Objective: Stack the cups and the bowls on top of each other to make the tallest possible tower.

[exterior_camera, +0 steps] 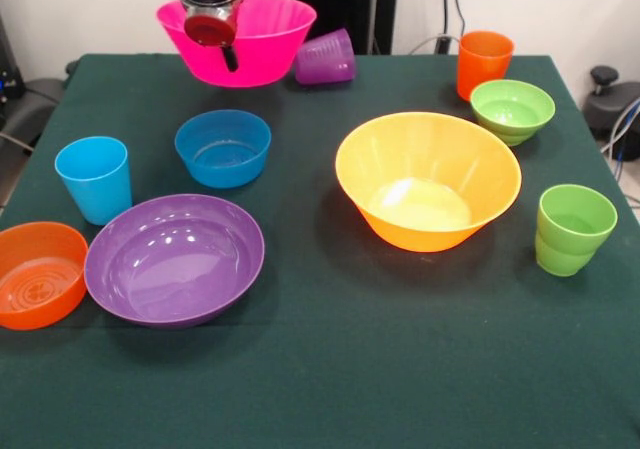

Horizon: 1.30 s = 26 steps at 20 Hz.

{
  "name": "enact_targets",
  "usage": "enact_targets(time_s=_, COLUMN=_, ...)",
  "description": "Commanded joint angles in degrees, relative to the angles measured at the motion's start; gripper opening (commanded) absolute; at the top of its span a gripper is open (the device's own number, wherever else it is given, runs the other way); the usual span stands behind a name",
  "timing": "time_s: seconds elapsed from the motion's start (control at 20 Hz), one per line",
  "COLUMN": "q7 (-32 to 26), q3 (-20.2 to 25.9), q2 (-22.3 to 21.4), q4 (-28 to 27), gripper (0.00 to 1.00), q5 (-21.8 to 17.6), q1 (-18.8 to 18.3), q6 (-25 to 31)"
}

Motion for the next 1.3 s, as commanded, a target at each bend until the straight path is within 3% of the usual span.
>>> enact_targets(time_s=0.05, q7=19.6, q3=-3.2, q2=1.2, q4=1.6, gripper=0.00, q5=1.6, q1=5.4, q6=-9.2)
enact_targets(time_s=0.6, q7=27.0, q3=-8.4, q2=7.9, q4=-1.2, gripper=0.00, q5=-0.6, q1=11.0, q6=-19.8)
enact_targets(time_s=1.3, q7=27.9, q3=-9.4, q2=8.7, q4=-1.9, gripper=0.00, q5=-1.1, q1=11.8, q6=-20.9)
